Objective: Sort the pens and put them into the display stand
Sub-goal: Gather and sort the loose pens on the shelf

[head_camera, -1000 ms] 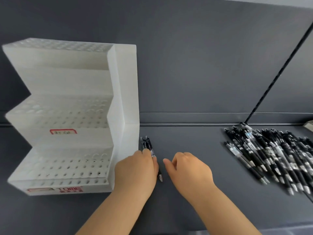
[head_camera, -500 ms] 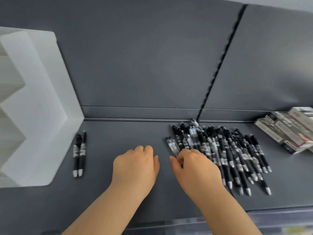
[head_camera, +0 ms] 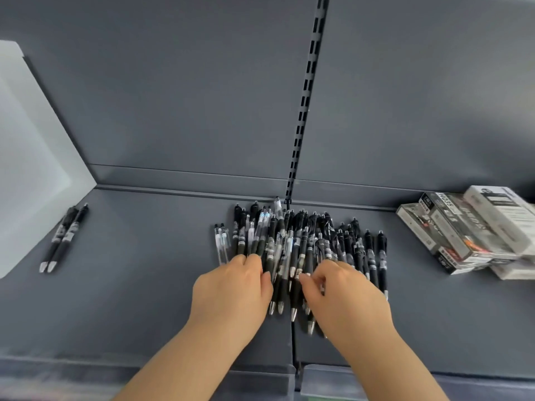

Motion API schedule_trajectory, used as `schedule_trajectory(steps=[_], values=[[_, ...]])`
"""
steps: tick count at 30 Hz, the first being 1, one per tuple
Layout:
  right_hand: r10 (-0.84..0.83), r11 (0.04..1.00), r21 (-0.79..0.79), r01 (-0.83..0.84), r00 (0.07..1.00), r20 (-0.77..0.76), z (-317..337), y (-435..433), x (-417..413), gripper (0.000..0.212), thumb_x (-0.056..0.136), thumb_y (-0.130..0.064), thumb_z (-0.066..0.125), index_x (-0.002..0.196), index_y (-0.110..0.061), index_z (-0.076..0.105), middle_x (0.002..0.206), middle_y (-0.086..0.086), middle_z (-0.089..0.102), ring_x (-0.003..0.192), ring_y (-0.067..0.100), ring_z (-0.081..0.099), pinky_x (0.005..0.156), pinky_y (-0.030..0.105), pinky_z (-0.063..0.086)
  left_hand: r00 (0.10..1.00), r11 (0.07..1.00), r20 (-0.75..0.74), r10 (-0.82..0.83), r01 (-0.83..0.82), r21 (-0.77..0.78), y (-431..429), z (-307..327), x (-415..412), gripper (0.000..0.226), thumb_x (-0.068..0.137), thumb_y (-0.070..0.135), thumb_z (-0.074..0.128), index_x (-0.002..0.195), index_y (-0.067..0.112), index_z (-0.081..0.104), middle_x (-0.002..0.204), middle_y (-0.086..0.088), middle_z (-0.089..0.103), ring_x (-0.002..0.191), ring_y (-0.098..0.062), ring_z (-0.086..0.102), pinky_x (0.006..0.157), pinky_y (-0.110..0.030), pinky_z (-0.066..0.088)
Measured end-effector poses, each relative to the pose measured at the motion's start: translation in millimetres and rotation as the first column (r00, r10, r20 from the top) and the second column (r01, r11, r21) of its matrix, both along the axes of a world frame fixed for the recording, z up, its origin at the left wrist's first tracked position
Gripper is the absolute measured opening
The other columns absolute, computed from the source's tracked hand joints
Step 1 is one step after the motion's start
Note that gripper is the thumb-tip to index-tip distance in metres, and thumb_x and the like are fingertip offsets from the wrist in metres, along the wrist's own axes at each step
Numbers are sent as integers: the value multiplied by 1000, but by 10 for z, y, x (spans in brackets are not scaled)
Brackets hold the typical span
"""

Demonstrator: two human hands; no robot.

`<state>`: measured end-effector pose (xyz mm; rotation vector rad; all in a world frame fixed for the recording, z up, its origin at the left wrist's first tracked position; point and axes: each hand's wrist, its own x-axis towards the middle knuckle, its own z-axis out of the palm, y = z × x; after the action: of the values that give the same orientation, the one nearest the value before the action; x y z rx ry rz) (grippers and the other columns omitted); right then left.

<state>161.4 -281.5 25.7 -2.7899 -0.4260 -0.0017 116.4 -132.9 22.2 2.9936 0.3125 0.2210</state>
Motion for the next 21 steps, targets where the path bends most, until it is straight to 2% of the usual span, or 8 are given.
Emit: schedule_trajectory(steps=[6, 12, 15, 18, 21], values=[[-31, 999, 15, 31, 999, -25, -13, -286, 91, 30, 94, -50, 38, 77, -27, 47, 83, -10, 51, 69, 11, 55, 53, 25, 38, 1000, 1000, 8, -4, 4, 6, -219, 6, 67, 23, 98, 43, 26, 88, 29, 41, 83, 11, 50, 67, -7, 51, 52, -21, 36], [37, 998, -58, -40, 998, -44, -39, -301, 67, 30, 93, -52, 39, 83, -25, 49, 88, -9, 54, 72, 13, 55, 56, 24, 41, 1000, 999, 0, -28, 28, 19, -401, -17, 160, 23, 98, 43, 27, 92, 29, 44, 89, 11, 52, 72, -7, 53, 58, -23, 42], [81, 983, -157, -97, 991, -106, -41, -298, 33, 36, 92, -55, 39, 79, -23, 49, 80, -7, 55, 68, 17, 53, 57, 24, 41, 999, 998, -12, -42, 43, 39, -458, -25, 188, 26, 98, 43, 26, 95, 28, 46, 91, 11, 53, 76, -9, 55, 63, -26, 47], [113, 958, -247, -148, 982, -150, -25, -297, -1, 41, 93, -54, 38, 69, -21, 42, 66, -5, 45, 58, 18, 46, 51, 22, 34, 999, 998, -18, -39, 40, 53, -476, -30, 205, 26, 99, 42, 26, 96, 27, 47, 91, 11, 53, 75, -9, 56, 62, -26, 47], [118, 946, -278, -164, 977, -175, -2, -287, -18, 44, 94, -53, 39, 65, -20, 37, 62, -4, 41, 51, 15, 38, 47, 21, 29, 999, 997, -37, -36, 38, 62, -485, -36, 211, 27, 98, 43, 26, 95, 27, 47, 91, 10, 53, 75, -9, 56, 62, -27, 47]])
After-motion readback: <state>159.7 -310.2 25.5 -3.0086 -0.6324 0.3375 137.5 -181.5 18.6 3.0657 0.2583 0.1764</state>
